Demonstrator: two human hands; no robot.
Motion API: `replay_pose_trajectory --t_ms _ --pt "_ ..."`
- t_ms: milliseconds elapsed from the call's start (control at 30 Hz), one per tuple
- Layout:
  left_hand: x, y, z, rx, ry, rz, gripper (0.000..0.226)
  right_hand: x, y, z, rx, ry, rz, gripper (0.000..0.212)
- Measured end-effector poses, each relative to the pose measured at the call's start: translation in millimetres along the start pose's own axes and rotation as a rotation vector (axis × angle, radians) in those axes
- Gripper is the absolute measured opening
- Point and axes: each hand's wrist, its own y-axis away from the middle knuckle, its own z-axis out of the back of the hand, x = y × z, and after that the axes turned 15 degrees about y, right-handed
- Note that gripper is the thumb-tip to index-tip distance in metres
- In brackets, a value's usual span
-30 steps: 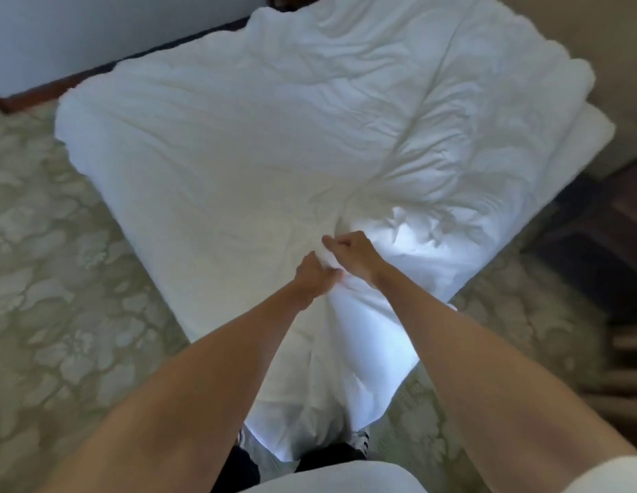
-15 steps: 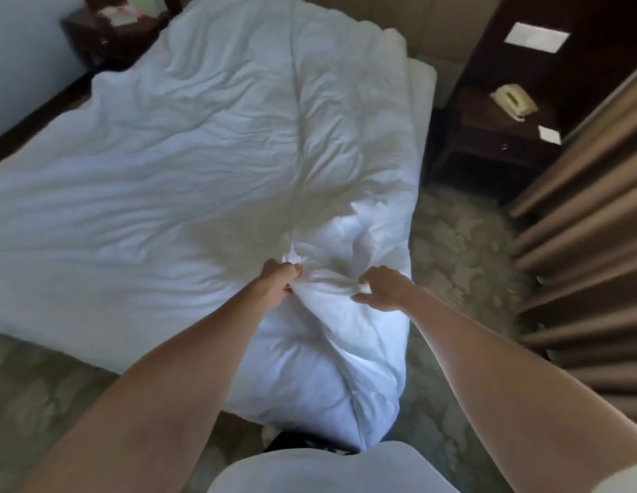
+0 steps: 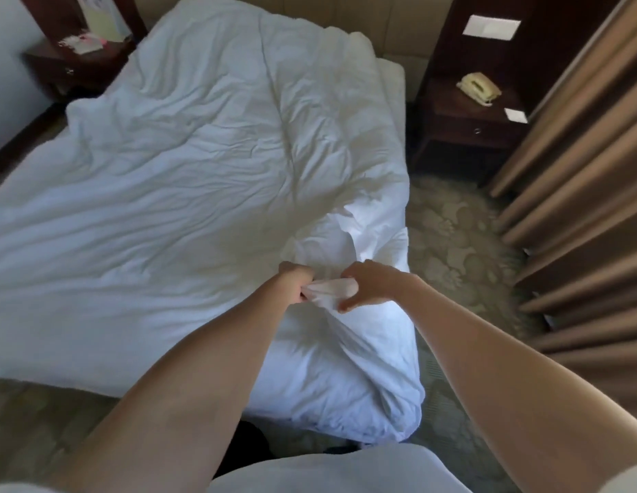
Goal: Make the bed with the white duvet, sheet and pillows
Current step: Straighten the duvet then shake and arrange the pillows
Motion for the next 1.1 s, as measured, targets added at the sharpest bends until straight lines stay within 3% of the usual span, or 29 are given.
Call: replay_pose_trajectory --t_ms 167,267,367,500,667,933,1100 --pt "-7.2 -35.0 30.9 0.126 -0.093 -0.06 0.038 43.6 -13.0 -0.1 -0.046 0.107 -0.322 0.07" --pt "-11.0 -54.4 66.3 0.233 -0.285 -0.039 0.043 98.3 -6.2 0.4 -0.036 -0.013 -0.466 0.075" --pt "-18.4 -74.0 91.9 0.205 -0.356 -0.036 0.045 149.0 6.1 2.7 -0.049 -0.15 -0.559 0.07" --pt "-64.5 -8.8 117.8 0.21 -0.5 -0.277 0.052 195.0 19.5 15.2 -0.132 -0.332 -0.625 0.057" --pt "-94.7 20.0 161.3 0.239 -0.664 -0.431 0.054 253.8 21.9 34.0 -0.233 -0.432 -0.651 0.04" --pt "-149.1 13.5 291.2 0.083 -0.695 -0.541 0.052 390.4 -10.0 52.0 -0.361 -0.814 -0.552 0.023" --pt "-159.9 15.3 375.8 0.03 -0.742 -0.575 0.032 456.5 -22.1 52.4 -0.429 -0.934 -0.487 0.013"
